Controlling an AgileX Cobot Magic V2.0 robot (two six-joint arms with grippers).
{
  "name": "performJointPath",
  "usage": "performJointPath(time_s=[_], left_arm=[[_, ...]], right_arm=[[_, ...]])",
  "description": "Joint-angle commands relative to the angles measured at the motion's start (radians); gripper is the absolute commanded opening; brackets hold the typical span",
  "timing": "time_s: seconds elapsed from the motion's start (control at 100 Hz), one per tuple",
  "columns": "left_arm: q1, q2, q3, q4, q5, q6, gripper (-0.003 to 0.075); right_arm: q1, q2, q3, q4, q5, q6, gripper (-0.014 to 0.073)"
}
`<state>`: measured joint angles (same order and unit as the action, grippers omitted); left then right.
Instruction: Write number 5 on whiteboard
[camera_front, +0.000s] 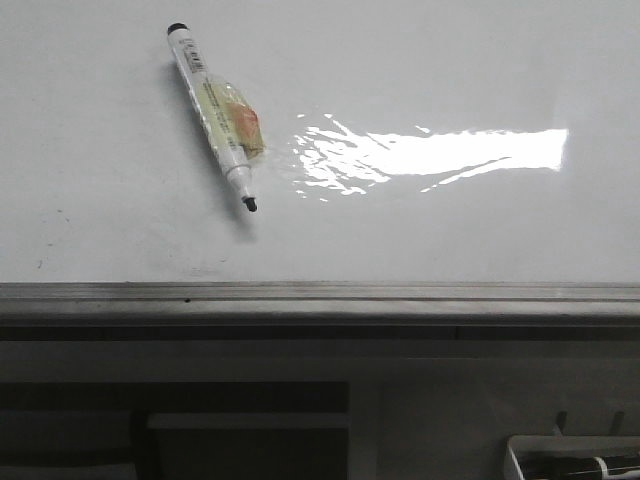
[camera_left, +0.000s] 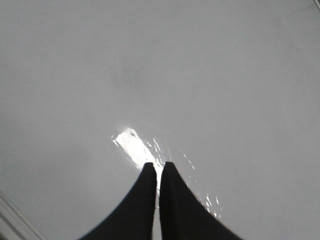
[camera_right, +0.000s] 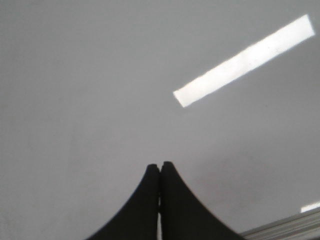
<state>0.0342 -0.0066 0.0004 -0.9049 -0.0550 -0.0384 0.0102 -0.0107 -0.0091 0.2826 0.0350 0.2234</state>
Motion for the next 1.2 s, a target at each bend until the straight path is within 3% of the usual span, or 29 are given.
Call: performJointPath(time_s=[0.0,0.14,0.34,0.42,0.53,0.6,0.77,1.0,1.19], left_arm=[[-0.003,-0.026,-0.044,0.112,-0.034,-0.005,-0.0020],[-0.003,-0.018,-0.113,0.308,-0.016,-0.005,-0.0020],[-0.003,0.132,-0.267,0.610,0.242,-0.005,-0.0013],[-0.003,0.244,-0.331,0.652,0.310,0.009,0.0069],[-0.003,0.410,-0.428,0.646,0.417,0.058,0.0288],[-0.038,0.489,-0.475,0.633,0.443,0.060,0.0376],[-0.197,0.631,-0.548,0.509,0.445,0.245,0.0349],[-0.471,0.817,-0.608,0.472,0.448,0.246,0.0349],[-0.637,0.949,-0.616,0.167,0.198,0.173,0.0349]], right_arm=[[0.004,-0.016,-0.062,-0.002,-0.027,-0.006,-0.0050],[0.009,-0.012,-0.113,-0.017,0.026,-0.015,-0.0050],[0.009,0.052,-0.195,-0.149,0.123,-0.017,-0.0046],[0.009,0.093,-0.230,-0.205,0.134,-0.017,-0.0018],[0.009,0.159,-0.274,-0.255,0.145,-0.017,0.0065],[0.009,0.201,-0.299,-0.267,0.150,-0.017,0.0151],[0.014,0.320,-0.384,-0.265,0.302,-0.017,0.0325],[0.119,0.397,-0.457,-0.265,0.346,-0.022,0.0332],[0.161,0.412,-0.462,-0.265,0.352,-0.022,0.0332]])
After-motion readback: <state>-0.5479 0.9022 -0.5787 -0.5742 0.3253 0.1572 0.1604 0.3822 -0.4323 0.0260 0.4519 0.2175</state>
